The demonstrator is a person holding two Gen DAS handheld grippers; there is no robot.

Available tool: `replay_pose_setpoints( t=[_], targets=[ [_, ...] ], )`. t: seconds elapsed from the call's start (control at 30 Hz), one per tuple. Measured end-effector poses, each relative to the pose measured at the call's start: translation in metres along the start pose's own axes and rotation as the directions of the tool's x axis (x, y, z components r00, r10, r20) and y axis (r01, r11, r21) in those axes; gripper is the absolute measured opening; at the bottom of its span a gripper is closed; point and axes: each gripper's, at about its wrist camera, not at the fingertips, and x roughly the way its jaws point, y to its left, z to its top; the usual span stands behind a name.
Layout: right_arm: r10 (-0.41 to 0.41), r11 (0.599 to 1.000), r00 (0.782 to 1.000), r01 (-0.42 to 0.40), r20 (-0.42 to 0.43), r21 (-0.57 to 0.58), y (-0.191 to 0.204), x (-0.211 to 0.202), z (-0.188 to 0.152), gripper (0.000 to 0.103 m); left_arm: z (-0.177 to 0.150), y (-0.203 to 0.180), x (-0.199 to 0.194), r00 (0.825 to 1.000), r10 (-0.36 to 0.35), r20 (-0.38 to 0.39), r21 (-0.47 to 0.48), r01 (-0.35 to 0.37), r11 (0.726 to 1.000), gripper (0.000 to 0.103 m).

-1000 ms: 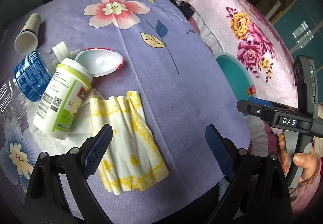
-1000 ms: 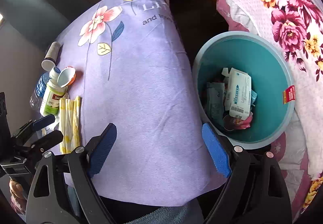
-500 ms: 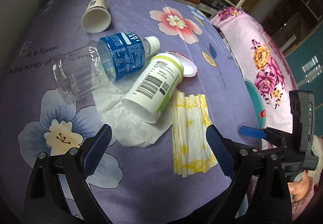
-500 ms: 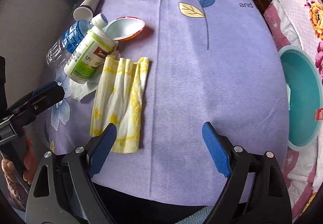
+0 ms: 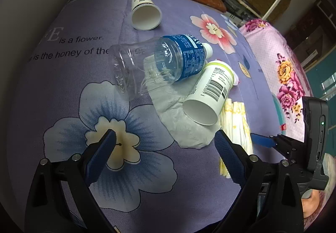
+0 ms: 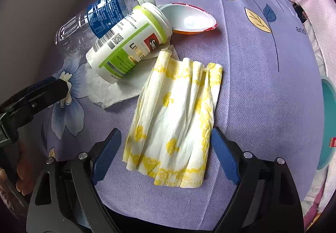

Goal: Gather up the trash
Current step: 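Grasp the yellow-patterned wipes with the right gripper while the left gripper grasps the white supplement jar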

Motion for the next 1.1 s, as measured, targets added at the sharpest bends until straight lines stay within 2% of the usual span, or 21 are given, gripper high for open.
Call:
replay_pose_setpoints(
  t=[0.13,0.2,0.3,0.37,0.43,0.5,0.67,0.9,0.97,1.0,1.07,1.1],
  targets=[
    [-0.014,1.0,1.0,0.014,0.019,-0.01,0.007,0.003,0.002,0.082,0.001,0.006,0.001,1.0,0.008,-0.004,-0.007,-0.008,1.0,0.095],
    [-0.055,0.997,0.998,0.057,0.033,-0.053,0.017,0.005,0.005,0.08,0.002,0.006,0.001,1.0,0.009,-0.005,-0.007,-0.009,1.0,0.095],
    [-0.111,0.983,0.991,0.12,0.074,-0.136,0.026,0.005,0.001,0.056,0.003,0.002,0.001,1.0,0.014,-0.001,0.002,-0.014,1.0,0.095],
    [-0.11,0.981,0.991,0.121,0.081,-0.153,0.024,0.003,-0.001,0.03,0.004,-0.002,0.002,1.0,0.02,0.0,0.012,-0.02,1.0,0.095],
    [-0.096,0.983,0.993,0.105,0.069,-0.149,0.016,-0.001,-0.001,0.012,0.006,-0.006,0.003,1.0,0.021,-0.002,0.021,-0.021,1.0,0.095],
    [-0.096,0.986,0.993,0.104,0.063,-0.128,0.0,-0.007,-0.002,0.01,0.007,-0.012,0.003,1.0,0.023,-0.002,0.036,-0.023,0.999,0.095],
    [-0.107,0.994,0.988,0.11,0.115,-0.025,-0.036,-0.032,-0.002,0.01,0.017,-0.034,0.007,0.999,0.037,0.001,0.108,-0.037,0.993,0.095],
    [-0.077,0.996,0.981,0.07,0.179,0.049,-0.065,-0.056,0.004,0.01,0.033,-0.074,0.022,0.995,0.1,0.018,0.245,-0.102,0.964,0.094],
    [-0.066,0.997,0.98,0.056,0.187,0.057,-0.07,-0.06,0.004,0.01,0.035,-0.082,0.028,0.993,0.119,0.024,0.271,-0.121,0.955,0.089],
    [-0.061,0.997,0.98,0.05,0.19,0.062,-0.073,-0.06,0.006,0.01,0.037,-0.085,0.033,0.991,0.132,0.02,0.282,-0.132,0.95,0.079],
    [-0.051,0.997,0.98,0.038,0.193,0.071,-0.078,-0.061,0.006,0.01,0.04,-0.088,0.041,0.99,0.141,0.004,0.29,-0.136,0.947,0.069],
    [-0.046,0.997,0.98,0.032,0.194,0.075,-0.08,-0.061,0.006,0.01,0.041,-0.089,0.045,0.989,0.146,0.0,0.292,-0.139,0.946,0.06]
  ],
)
